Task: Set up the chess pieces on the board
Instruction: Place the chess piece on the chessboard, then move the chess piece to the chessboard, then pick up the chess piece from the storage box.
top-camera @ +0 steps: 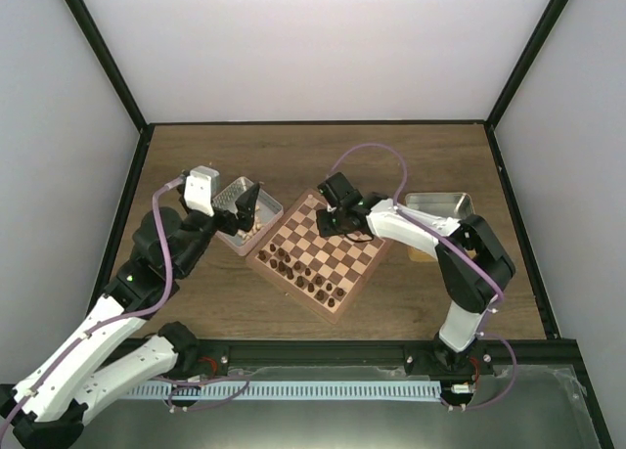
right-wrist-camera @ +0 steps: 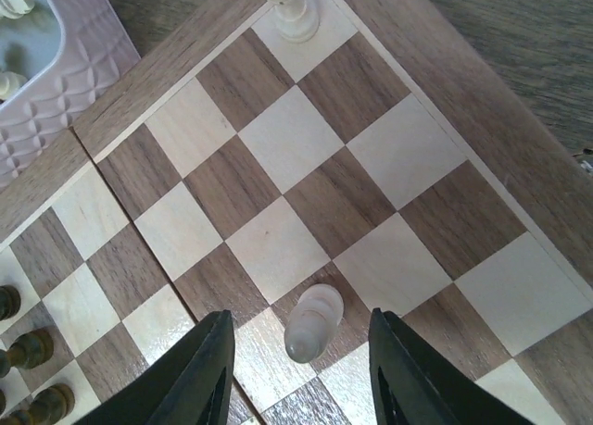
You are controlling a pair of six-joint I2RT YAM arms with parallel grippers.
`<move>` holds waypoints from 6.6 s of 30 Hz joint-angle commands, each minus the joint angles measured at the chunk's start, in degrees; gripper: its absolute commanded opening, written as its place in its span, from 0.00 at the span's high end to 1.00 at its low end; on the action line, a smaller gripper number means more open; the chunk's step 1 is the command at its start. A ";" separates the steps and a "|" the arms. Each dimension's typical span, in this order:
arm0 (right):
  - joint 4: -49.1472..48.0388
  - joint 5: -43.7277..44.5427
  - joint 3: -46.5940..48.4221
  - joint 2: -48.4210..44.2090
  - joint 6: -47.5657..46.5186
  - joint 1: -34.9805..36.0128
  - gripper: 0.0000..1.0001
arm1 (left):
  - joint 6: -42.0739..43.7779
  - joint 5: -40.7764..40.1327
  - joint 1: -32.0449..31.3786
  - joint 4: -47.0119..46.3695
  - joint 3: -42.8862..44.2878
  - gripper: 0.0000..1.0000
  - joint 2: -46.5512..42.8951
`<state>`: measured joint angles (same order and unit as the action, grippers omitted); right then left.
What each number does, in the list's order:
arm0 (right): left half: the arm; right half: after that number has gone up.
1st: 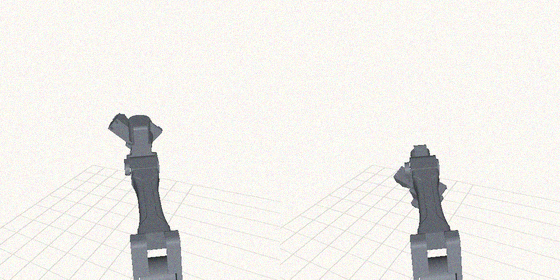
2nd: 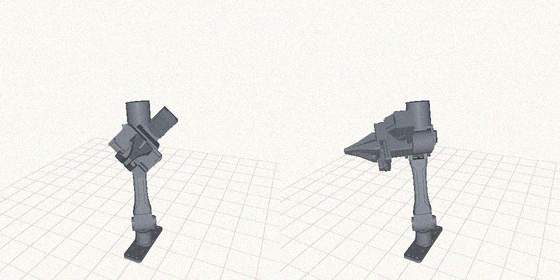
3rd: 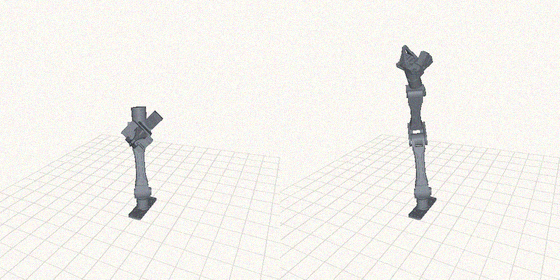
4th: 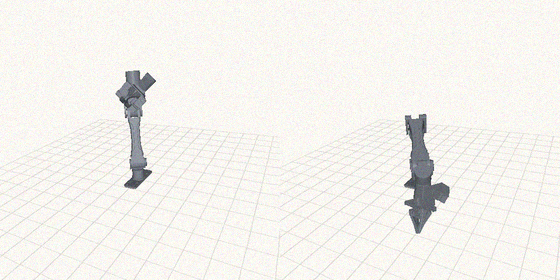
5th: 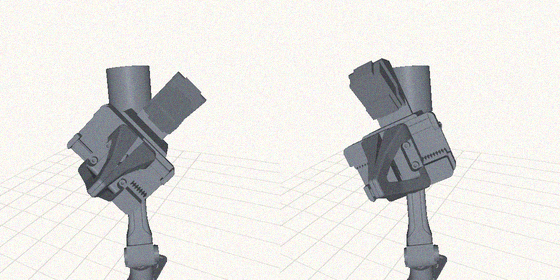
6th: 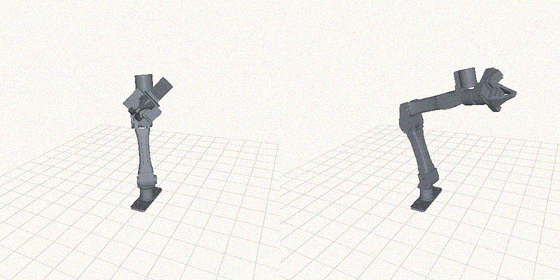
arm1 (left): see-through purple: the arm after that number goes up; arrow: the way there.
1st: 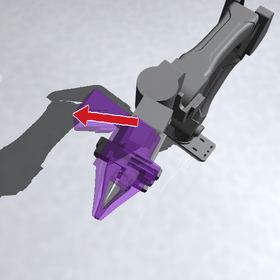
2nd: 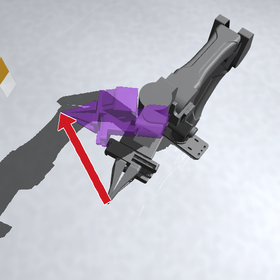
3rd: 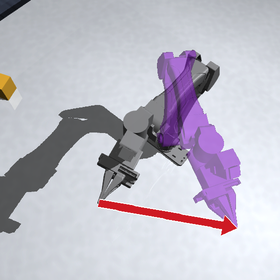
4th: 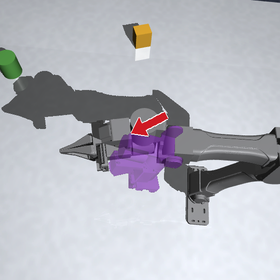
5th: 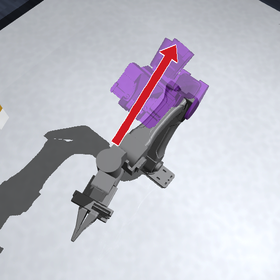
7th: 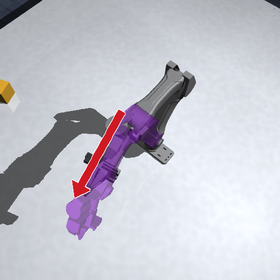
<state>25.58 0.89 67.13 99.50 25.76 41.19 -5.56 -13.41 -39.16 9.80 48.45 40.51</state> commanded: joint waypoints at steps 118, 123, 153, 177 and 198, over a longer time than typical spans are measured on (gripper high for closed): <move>1.96 12.76 12.40 16.12 5.08 -2.30 0.80 | 1.43 -9.52 0.13 -0.65 -3.90 0.00 0.88; 1.55 11.35 12.39 15.15 4.82 -2.34 0.77 | 0.93 -9.63 0.13 -0.66 -3.80 0.00 1.21; -13.18 -4.58 -14.02 -19.79 0.98 -5.06 0.58 | -24.09 -2.72 18.42 17.61 7.21 0.58 45.50; -15.71 -6.57 -19.68 -23.25 0.23 -5.37 0.59 | -20.79 -1.53 19.12 19.29 8.33 0.71 57.44; -17.42 -3.39 -22.04 -26.80 3.54 -5.49 0.59 | -17.92 -0.43 14.91 20.86 14.40 0.95 47.22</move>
<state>9.96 -5.17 46.15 75.59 27.09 36.12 -25.12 -16.01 -21.39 30.26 59.02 90.02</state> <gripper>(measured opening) 0.411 0.101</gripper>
